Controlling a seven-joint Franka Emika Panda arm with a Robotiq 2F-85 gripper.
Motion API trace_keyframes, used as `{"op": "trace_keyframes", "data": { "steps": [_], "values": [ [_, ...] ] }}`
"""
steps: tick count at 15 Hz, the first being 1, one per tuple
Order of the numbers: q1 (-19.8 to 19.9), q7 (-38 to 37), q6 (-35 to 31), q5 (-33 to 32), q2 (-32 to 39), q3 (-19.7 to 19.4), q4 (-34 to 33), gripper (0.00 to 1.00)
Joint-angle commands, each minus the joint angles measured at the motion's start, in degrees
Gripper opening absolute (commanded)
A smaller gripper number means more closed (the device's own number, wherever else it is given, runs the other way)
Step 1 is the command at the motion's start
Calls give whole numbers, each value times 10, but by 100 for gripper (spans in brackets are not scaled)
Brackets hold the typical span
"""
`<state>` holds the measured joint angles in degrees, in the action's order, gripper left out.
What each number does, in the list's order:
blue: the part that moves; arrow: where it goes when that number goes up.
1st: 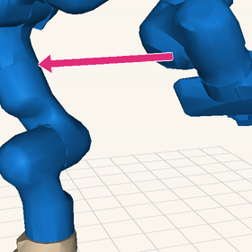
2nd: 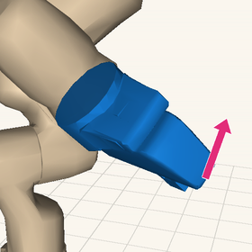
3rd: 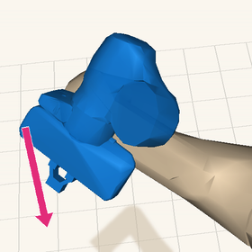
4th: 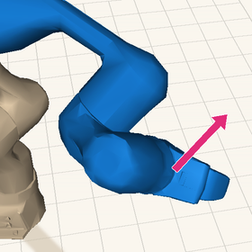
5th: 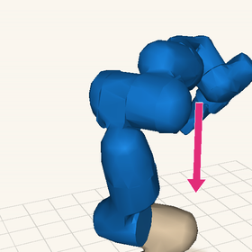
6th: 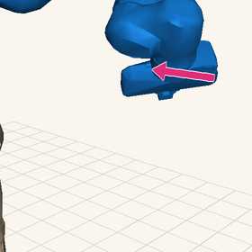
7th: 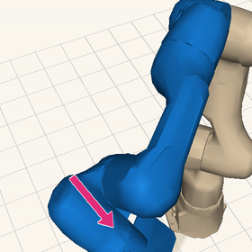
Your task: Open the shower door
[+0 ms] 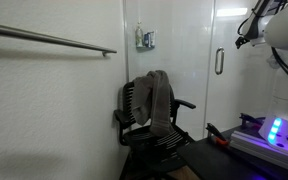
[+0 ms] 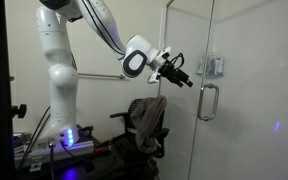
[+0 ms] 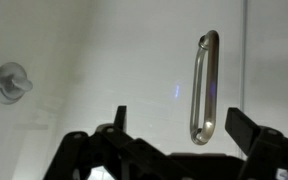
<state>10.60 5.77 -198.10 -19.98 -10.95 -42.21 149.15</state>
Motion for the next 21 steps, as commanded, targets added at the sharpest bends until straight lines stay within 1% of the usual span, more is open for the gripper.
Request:
{"op": "trace_keyframes", "data": {
  "steps": [1,2,3,4,5,6,7,10,13,15,16,17,19,21],
  "values": [
    [-8,-5,0,0,2,-6,-1,100],
    [-11,-7,0,0,4,-8,-2,100],
    [7,4,0,13,7,6,-6,100],
    [10,12,0,18,4,7,-12,100],
    [-12,2,0,8,-4,-13,-15,100],
    [-25,-3,0,6,2,-22,-28,100],
    [-28,-1,0,9,12,-23,-40,100],
    [-57,-3,0,3,27,-33,-68,100],
    [-116,-35,1,-3,51,-67,-79,100],
    [-146,-57,2,-1,73,-92,-79,100],
    [-147,-60,2,1,82,-101,-77,100],
    [-135,-43,2,5,48,-78,-64,100],
    [-142,-52,2,5,67,-90,-65,100],
    [-142,-53,2,5,72,-93,-67,100]
  ]
}}
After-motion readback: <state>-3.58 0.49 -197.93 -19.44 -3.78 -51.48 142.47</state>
